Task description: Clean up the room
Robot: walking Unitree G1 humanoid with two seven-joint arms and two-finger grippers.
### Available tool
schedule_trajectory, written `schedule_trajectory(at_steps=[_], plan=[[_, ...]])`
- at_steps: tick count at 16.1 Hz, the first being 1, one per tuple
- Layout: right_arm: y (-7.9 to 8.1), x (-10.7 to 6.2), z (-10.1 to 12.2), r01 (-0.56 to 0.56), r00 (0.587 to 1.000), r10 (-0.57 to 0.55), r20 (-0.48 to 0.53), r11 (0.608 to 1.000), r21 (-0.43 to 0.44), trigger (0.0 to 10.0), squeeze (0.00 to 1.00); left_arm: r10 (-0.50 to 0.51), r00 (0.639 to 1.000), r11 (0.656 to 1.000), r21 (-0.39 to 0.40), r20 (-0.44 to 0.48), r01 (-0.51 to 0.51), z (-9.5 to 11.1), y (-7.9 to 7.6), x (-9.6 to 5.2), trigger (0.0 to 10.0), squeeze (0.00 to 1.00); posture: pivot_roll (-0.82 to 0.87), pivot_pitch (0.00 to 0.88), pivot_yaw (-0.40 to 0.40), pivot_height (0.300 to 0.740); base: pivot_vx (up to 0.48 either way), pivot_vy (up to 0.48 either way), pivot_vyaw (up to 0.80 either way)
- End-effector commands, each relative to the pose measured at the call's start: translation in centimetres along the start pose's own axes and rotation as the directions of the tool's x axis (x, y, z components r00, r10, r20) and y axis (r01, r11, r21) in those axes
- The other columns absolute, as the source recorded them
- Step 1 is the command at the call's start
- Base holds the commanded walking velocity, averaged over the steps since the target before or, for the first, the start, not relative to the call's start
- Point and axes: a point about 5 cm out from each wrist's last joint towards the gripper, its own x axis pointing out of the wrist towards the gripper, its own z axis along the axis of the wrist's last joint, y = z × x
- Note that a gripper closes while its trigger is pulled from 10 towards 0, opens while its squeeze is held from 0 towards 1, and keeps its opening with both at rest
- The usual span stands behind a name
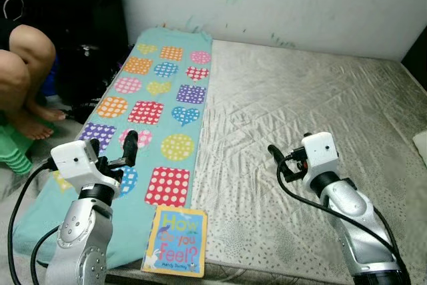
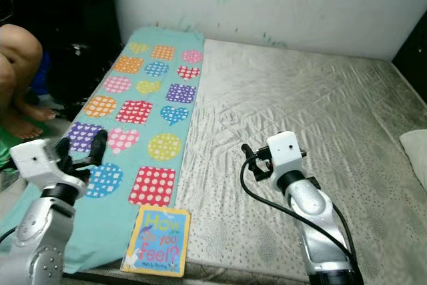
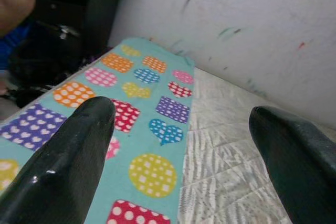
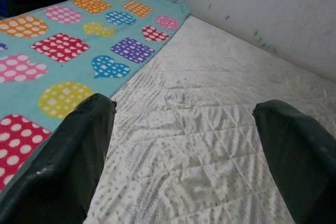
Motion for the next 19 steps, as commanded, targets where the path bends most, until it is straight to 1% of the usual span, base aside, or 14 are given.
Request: schedule_trajectory(at_steps=[1,5,6,12,19], plan=[[-0.55,-0.14,-0.05,0.019,1.000,-0.019,-0.007,1.000,0.005,10.0,0.00,-0.005,1.000,1.000,0.005,-0.008,0.005,-0.03,-0.23,0.08,10.0,0.00,-0.08,0.046,-0.057,0.740,0.000,0.000,-0.80],[-0.49,-0.03,0.08,0.014,1.000,-0.014,-0.003,1.000,0.006,10.0,0.00,0.000,1.000,1.000,0.000,-0.010,0.000,-0.10,-0.25,0.08,10.0,0.00,-0.08,0.045,-0.059,0.740,0.000,0.000,-0.80],[-0.48,-0.02,0.10,0.013,1.000,-0.013,-0.003,1.000,0.006,10.0,0.00,0.003,1.000,1.000,-0.002,-0.011,-0.003,-0.13,-0.21,0.07,10.0,0.00,-0.08,0.045,-0.059,0.740,0.000,0.000,-0.42],[-0.25,-0.17,0.19,-0.017,1.000,0.017,0.004,1.000,-0.002,10.0,0.00,0.030,0.999,0.999,-0.010,-0.020,-0.031,-0.27,0.03,0.10,10.0,0.00,-0.09,0.050,-0.066,0.740,0.000,0.000,0.00],[-0.13,-0.28,0.18,-0.033,0.999,0.033,0.003,0.999,-0.004,10.0,0.00,0.030,0.999,0.999,-0.024,-0.025,-0.030,-0.35,-0.05,-0.05,10.0,0.00,-0.09,0.048,-0.070,0.740,0.000,0.000,0.00]])
